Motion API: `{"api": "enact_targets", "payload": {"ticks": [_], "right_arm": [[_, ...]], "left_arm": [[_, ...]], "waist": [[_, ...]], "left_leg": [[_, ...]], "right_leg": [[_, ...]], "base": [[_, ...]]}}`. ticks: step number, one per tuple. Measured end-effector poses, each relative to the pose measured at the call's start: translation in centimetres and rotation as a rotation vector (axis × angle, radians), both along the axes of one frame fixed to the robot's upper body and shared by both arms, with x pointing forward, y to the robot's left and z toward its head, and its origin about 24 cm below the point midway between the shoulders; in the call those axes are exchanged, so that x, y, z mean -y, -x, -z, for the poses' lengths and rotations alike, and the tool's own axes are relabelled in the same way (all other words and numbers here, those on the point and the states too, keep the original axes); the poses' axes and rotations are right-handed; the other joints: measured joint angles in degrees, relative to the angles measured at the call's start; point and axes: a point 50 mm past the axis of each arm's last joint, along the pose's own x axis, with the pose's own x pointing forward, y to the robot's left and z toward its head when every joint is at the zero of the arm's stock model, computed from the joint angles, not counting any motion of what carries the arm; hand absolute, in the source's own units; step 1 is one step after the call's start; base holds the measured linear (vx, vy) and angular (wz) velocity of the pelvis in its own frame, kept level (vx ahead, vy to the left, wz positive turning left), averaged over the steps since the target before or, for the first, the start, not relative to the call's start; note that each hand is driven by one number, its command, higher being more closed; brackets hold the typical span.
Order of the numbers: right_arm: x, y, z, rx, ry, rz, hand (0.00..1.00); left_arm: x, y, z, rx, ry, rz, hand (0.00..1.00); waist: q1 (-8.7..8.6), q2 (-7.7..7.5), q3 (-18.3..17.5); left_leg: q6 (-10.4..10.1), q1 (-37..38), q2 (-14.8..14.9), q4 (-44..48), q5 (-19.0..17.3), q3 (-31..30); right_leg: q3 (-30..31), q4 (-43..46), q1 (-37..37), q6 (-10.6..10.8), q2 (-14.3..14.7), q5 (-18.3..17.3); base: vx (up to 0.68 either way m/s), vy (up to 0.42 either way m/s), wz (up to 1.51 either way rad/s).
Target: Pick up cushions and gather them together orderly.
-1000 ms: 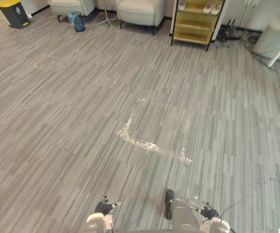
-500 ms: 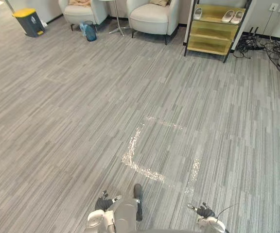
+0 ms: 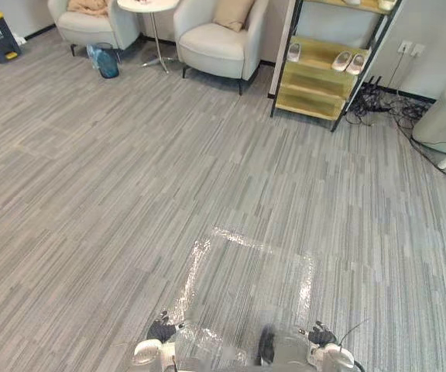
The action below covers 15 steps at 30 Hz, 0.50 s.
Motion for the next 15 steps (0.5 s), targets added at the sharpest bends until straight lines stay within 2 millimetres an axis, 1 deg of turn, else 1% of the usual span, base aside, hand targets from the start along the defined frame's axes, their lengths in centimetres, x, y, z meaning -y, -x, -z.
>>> {"api": "enact_targets", "payload": {"ticks": [1, 2, 3, 4, 5, 6, 7, 8, 9, 10, 11, 12, 13, 14, 15], "right_arm": [[1.2, -0.3, -0.3, 0.006, 0.034, -0.004, 0.00], [1.7, -0.2, -0.4, 0.003, 0.047, -0.003, 0.00], [2.1, -0.2, -0.5, 0.003, 0.057, 0.000, 0.00], [2.2, -0.1, -0.5, 0.001, 0.059, 0.005, 0.00], [2.4, 0.2, -0.5, 0.000, 0.058, 0.026, 0.00], [1.9, 0.1, -0.4, -0.003, 0.047, 0.017, 0.00], [1.5, 0.1, -0.3, 0.001, 0.037, 0.021, 0.00], [1.1, 0.2, -0.2, -0.002, 0.021, 0.036, 0.00], [0.8, 0.2, -0.1, -0.002, 0.015, 0.038, 0.00], [0.6, -0.2, -0.2, 0.007, 0.013, 0.037, 0.00], [0.5, -0.6, -0.3, 0.017, 0.012, 0.036, 0.00], [0.3, -1.0, -0.4, 0.028, 0.009, 0.035, 0.00], [0.3, -1.0, -0.4, 0.029, 0.008, 0.037, 0.00], [0.4, -0.9, -0.3, 0.025, 0.010, 0.039, 0.00], [-0.1, -0.4, -0.1, 0.011, -0.003, 0.042, 0.00]], "left_arm": [[0.8, -0.1, 0.1, -0.001, 0.020, 0.003, 0.00], [1.4, 0.1, 0.2, -0.008, 0.038, 0.002, 0.00], [2.1, 0.2, 0.3, -0.011, 0.051, 0.003, 0.00], [2.4, 0.1, 0.3, -0.011, 0.061, -0.001, 0.00], [2.7, -0.3, 0.2, 0.003, 0.073, -0.017, 0.00], [2.8, -0.5, 0.2, 0.007, 0.078, -0.029, 0.00], [2.5, -0.6, 0.1, 0.016, 0.071, -0.027, 0.00], [2.0, -0.8, -0.1, 0.028, 0.057, -0.024, 0.00], [1.8, -1.1, -0.2, 0.040, 0.048, -0.019, 0.00], [1.7, -1.2, -0.3, 0.048, 0.045, -0.014, 0.00], [1.8, -1.3, -0.4, 0.051, 0.045, -0.013, 0.00], [1.8, -1.3, -0.4, 0.052, 0.045, -0.013, 0.00], [1.8, -1.2, -0.3, 0.049, 0.046, -0.013, 0.00], [1.9, -1.2, -0.3, 0.047, 0.051, -0.015, 0.00], [1.9, -1.2, -0.3, 0.046, 0.053, -0.020, 0.00]], "waist": [[0.10, 2.82, -0.1], [0.10, 4.10, -0.9], [0.20, 5.71, -1.2], [-0.06, 7.44, -1.6], [-0.38, 7.86, -1.1], [-0.15, 7.65, -0.1], [0.29, 7.45, 0.0], [0.56, 6.76, 0.4], [0.68, 5.98, 0.5], [0.75, 5.69, 0.6], [0.88, 5.66, 0.7], [1.04, 5.64, 0.7], [1.16, 5.80, 0.6], [1.38, 5.96, 0.7], [1.92, 5.72, 0.5]], "left_leg": [[0.1, 0.6, 2.0, 0.8, -0.4, -1.1], [0.0, -0.5, 3.6, 3.7, -0.4, -3.0], [-0.1, -2.1, 4.9, 8.1, -0.5, -4.1], [-0.8, -5.2, 6.3, 15.4, 0.0, -5.3], [-1.7, -10.4, 8.1, 27.0, 3.5, -6.3], [-1.6, -14.7, 10.2, 37.6, 9.8, -6.1], [-1.7, -17.2, 11.5, 43.0, 8.8, -5.0], [-1.4, -20.1, 12.3, 45.4, 5.2, -3.4], [-1.0, -22.5, 11.4, 43.1, 2.4, -1.9], [-0.9, -23.8, 10.2, 38.9, 0.9, -0.9], [-0.8, -24.8, 8.6, 33.1, 0.0, -1.1], [-1.1, -25.3, 6.1, 23.2, 0.0, -2.1], [-1.9, -24.7, 3.8, 12.8, 2.8, -4.9], [-2.0, -23.9, 2.9, 8.9, 8.6, -6.8], [-0.6, -22.1, 2.3, 7.6, 10.3, -6.7]], "right_leg": [[-1.2, 3.6, -0.5, -0.5, 1.3, -0.8], [-1.9, 4.2, 0.0, -0.7, 2.2, -4.7], [-3.0, 4.2, 0.8, -1.1, 3.2, -6.1], [-4.5, 3.5, 2.6, -1.6, 4.6, -7.5], [-6.1, 2.1, 5.3, -2.3, 5.6, -8.8], [-6.7, 0.4, 9.1, -3.2, 6.7, -9.8], [-7.0, -0.9, 11.6, -3.4, 7.5, -10.1], [-7.2, -2.9, 15.0, -3.9, 7.9, -10.5], [-7.0, -5.0, 17.4, -3.9, 7.9, -10.6], [-6.4, -6.2, 18.5, -3.9, 7.9, -10.5], [-5.8, -6.8, 19.4, -3.7, 7.8, -10.5], [-4.6, -7.3, 19.9, -3.2, 7.6, -10.7], [-3.5, -7.5, 20.4, -2.5, 7.5, -11.0], [-2.5, -7.5, 20.9, -1.8, 7.7, -11.5], [-1.1, -7.7, 21.7, -1.2, 7.8, -11.9]], "base": [[0.50, -0.250, 0.28], [0.46, -0.223, 0.07], [0.46, -0.237, 0.28], [0.54, -0.312, 0.38], [0.43, -0.231, 0.43], [0.49, -0.242, 0.29], [0.31, -0.119, 0.12], [0.36, -0.160, 0.03], [0.33, -0.140, -0.08], [0.37, -0.111, -0.21], [0.29, -0.032, -0.40], [0.27, 0.047, -0.51], [0.25, 0.097, -0.56], [0.24, 0.105, -0.59], [0.28, 0.084, -0.36]]}}
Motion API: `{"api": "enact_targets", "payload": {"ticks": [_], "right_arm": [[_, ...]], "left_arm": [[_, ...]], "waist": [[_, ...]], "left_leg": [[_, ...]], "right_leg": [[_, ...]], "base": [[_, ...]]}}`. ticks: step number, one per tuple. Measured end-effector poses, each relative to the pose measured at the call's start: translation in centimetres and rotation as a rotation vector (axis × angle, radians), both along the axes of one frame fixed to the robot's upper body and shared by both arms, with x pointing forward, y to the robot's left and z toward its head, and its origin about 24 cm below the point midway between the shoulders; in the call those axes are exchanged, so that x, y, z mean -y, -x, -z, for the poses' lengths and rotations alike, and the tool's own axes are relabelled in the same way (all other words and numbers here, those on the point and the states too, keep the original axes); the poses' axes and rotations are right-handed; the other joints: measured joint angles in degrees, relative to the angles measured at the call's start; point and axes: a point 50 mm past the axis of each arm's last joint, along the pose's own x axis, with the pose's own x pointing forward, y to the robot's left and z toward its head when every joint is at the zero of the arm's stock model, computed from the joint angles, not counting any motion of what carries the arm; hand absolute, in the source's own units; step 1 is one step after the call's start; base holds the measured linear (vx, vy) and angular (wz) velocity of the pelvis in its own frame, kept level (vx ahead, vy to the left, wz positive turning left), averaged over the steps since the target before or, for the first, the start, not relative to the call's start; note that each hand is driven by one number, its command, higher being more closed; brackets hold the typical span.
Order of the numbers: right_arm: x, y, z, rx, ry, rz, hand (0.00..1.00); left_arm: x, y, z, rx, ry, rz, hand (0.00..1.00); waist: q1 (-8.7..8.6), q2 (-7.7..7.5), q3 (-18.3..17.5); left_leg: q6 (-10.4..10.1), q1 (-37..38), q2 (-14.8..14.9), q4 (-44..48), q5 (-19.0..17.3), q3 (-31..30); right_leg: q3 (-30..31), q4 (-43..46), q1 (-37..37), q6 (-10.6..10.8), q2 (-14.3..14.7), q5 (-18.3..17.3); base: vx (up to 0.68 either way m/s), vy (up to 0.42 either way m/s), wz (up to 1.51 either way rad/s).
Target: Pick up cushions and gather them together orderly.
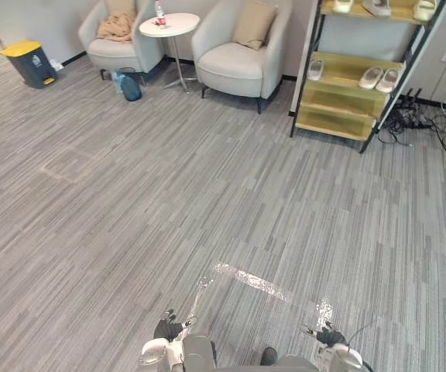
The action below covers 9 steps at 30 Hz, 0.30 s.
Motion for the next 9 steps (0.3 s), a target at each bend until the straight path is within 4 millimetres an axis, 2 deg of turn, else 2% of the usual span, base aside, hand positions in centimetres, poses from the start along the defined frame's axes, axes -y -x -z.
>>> {"api": "enact_targets", "payload": {"ticks": [2, 4, 9], "right_arm": [[-0.2, 0.6, 0.2, -0.011, -0.007, 0.008, 0.00], [0.0, 1.4, 0.4, -0.026, -0.007, 0.025, 0.00], [-0.6, 2.3, 0.7, -0.043, -0.032, 0.046, 0.00]], "left_arm": [[-0.4, -0.3, -0.1, 0.009, -0.010, 0.001, 0.00], [-0.7, -0.3, -0.1, 0.006, -0.015, 0.001, 0.00], [-0.7, 0.2, 0.0, -0.007, -0.013, 0.003, 0.00]], "waist": [[-0.12, -1.89, -0.4], [-0.03, -2.79, -0.8], [0.20, -3.28, -1.8]], "left_leg": [[0.9, 2.4, -1.4, -1.6, -0.5, 0.9], [1.3, 3.9, -2.4, -2.6, -0.8, 1.6], [2.3, 6.9, -4.1, -6.4, -0.6, 2.3]], "right_leg": [[0.5, -0.5, 1.8, 1.6, -1.7, -1.1], [0.8, -0.6, 2.6, 2.5, -2.7, -1.7], [1.5, -1.7, 4.0, 3.4, -4.2, -2.3]], "base": [[0.27, 0.063, -0.13], [0.20, 0.063, -0.01], [0.10, 0.026, -0.07]]}}
